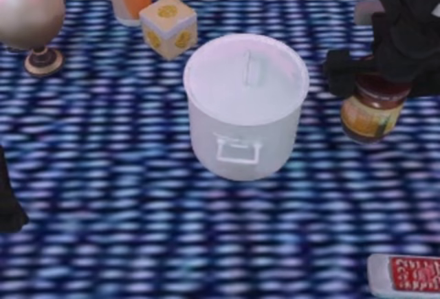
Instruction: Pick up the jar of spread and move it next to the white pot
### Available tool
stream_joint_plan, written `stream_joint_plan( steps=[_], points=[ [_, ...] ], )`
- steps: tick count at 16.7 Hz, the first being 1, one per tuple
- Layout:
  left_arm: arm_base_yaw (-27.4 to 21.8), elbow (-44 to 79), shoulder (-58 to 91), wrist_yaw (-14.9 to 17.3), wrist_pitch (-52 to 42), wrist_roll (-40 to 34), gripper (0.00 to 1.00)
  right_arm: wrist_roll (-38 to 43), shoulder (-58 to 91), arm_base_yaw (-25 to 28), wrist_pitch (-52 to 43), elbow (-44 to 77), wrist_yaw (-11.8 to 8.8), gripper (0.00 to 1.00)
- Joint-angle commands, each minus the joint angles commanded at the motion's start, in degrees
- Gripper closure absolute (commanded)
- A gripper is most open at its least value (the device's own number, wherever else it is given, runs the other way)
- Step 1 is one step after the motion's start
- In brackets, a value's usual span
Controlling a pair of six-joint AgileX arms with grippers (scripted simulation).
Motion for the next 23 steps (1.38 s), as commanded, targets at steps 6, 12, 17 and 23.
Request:
stream_joint_plan(
  steps=[6,12,17,23],
  points=[
    [0.0,0.0,0.0,0.0,0.0,0.0,0.0,0.03,0.7,-0.17,0.94,-0.57,-0.12,1.0],
    [0.0,0.0,0.0,0.0,0.0,0.0,0.0,-0.08,4.45,-0.22,9.45,-4.9,0.01,1.0],
    [0.0,0.0,0.0,0.0,0.0,0.0,0.0,-0.09,4.62,-0.21,9.71,-5.06,0.02,0.92],
    [0.0,0.0,0.0,0.0,0.0,0.0,0.0,-0.09,4.62,-0.21,9.71,-5.06,0.02,0.47]
  ],
)
